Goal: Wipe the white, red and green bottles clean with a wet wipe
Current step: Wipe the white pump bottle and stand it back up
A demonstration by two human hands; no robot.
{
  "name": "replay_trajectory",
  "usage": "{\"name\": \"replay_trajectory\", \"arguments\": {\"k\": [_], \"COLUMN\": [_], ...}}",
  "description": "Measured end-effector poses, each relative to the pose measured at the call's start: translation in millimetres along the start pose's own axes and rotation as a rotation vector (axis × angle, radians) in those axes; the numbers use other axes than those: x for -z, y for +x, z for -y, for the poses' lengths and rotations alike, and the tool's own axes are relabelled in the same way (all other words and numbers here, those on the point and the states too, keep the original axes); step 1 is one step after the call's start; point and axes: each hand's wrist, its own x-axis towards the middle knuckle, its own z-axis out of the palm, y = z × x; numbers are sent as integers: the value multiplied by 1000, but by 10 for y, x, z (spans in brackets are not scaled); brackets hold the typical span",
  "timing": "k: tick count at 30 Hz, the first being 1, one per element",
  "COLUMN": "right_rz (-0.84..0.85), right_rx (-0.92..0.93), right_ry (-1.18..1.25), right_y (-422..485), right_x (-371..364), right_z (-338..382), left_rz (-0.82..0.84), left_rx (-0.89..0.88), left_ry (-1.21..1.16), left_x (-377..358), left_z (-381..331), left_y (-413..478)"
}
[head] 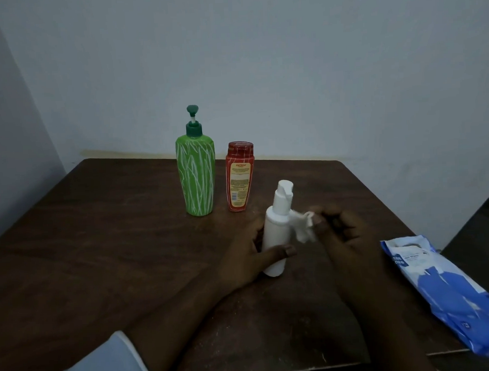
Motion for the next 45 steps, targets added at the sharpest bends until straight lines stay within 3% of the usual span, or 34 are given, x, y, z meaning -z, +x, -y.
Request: {"name": "replay_trajectory", "arguments": {"k": [3, 5, 8, 11, 14, 17, 22, 24, 27, 31, 35, 39, 45], "right_rz": [-215, -226, -82, 32, 80, 162, 386, 380, 262, 147, 324, 485, 217], "right_rx": [-36, -33, 67, 305, 388, 405, 555, 528, 465, 418, 405, 472, 405], "right_ry": [92, 66, -56, -344, -401, -427, -575, -625, -673, -654, -653, -642, -590], "right_y": [103, 163, 208, 193, 107, -129, -455, -353, 39, 320, -139, -441, 239], "right_x": [-25, -84, -218, -327, -346, -383, -391, -372, -337, -354, -528, -489, -377], "right_z": [-17, -27, -68, -178, -260, -284, -244, -225, -202, -132, -227, -181, -152], "left_rz": [-45, -61, -120, -216, -202, -186, -290, -288, -210, -252, -262, -329, -217], "left_rx": [50, 74, 144, 269, 418, 414, 445, 452, 423, 440, 435, 446, 454], "left_ry": [46, 16, -96, -200, -430, -575, -592, -494, -534, -556, -630, -558, -673], "left_x": [22, 38, 6, -6, -21, 18, 66, 30, -12, -58, 58, 86, -51], "left_z": [27, 0, -62, -29, 39, -46, -15, -39, -27, -5, -55, -4, 58], "left_y": [10, 0, -26, -24, 6, 42, 120, 99, 49, 62, 88, 126, 40]}}
